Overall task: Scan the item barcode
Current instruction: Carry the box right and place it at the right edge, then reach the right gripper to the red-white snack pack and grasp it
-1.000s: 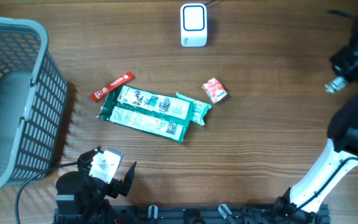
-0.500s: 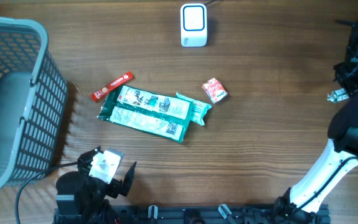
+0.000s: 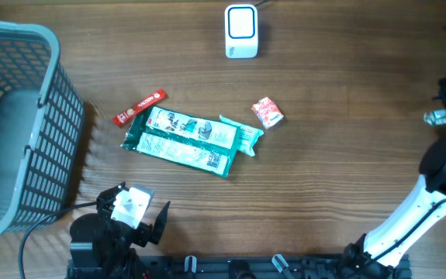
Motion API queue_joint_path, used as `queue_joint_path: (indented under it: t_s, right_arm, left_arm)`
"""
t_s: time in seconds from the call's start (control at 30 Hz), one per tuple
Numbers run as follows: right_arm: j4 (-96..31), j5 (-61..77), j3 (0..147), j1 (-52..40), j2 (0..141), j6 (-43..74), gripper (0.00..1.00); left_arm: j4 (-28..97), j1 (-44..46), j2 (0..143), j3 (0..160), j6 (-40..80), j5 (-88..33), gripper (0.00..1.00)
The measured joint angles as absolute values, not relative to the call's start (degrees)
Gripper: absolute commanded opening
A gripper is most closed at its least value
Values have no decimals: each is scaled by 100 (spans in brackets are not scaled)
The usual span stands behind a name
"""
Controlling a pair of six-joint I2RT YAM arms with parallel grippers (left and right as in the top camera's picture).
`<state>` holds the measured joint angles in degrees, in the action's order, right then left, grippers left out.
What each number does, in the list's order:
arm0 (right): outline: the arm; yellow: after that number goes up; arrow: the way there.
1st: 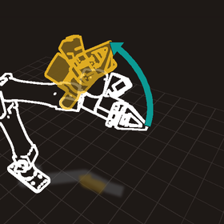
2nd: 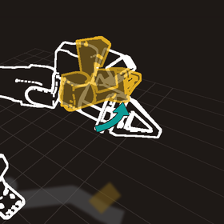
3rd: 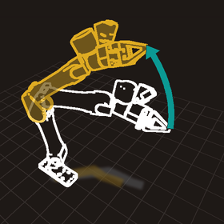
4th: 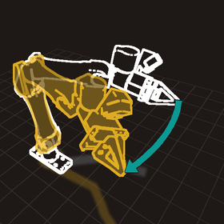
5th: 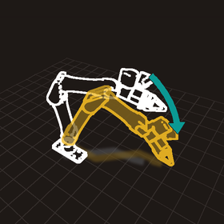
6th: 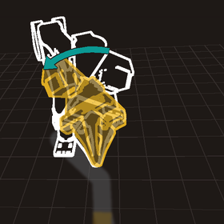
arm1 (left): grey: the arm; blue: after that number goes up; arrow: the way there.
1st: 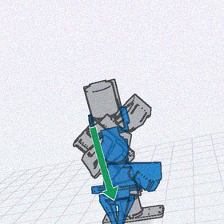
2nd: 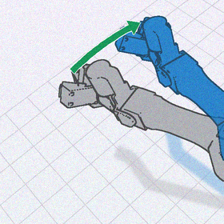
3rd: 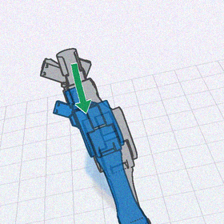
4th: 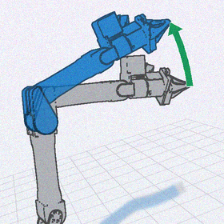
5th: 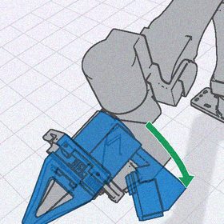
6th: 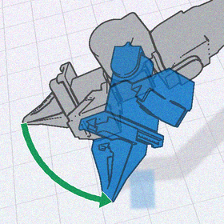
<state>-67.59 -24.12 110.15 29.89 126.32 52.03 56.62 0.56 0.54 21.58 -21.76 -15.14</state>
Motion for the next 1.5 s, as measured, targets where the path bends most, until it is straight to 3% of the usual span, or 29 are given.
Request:
queue_joint_path:
  t_s: [0.17, 0.4, 0.6, 0.8, 1.07, 1.4, 1.5]
  right_arm:
    - [-6257, -1059, 11017, 3216, 12643, 3260, 100]
    - [-6993, 1173, 11244, 2692, 12519, 2541, 100]
    - [-7207, 1828, 11222, 792, 12285, 2082, 99]
    - [-6141, 2043, 10359, -956, 12276, 1050, 83]
    - [-4816, 2620, 8925, -976, 12276, 526, 82]
    - [-4226, 2932, 8674, -965, 12405, 419, 64]
    - [-4193, 3024, 8683, -965, 12453, 414, 54]
  left_arm:
    - [5662, 56, 54, 2158, -2176, -1514, 100]
    - [5664, 58, 54, 2158, -2176, -1514, 100]
    - [5662, 58, 54, 2158, -2176, -1514, 100]
    - [5664, 58, 54, 2158, -2176, -1514, 100]
    - [5662, 56, 54, 2158, -2176, -1514, 100]
    - [5664, 58, 54, 2158, -2178, -1514, 100]
    - [5662, 58, 54, 2158, -2176, -1514, 100]
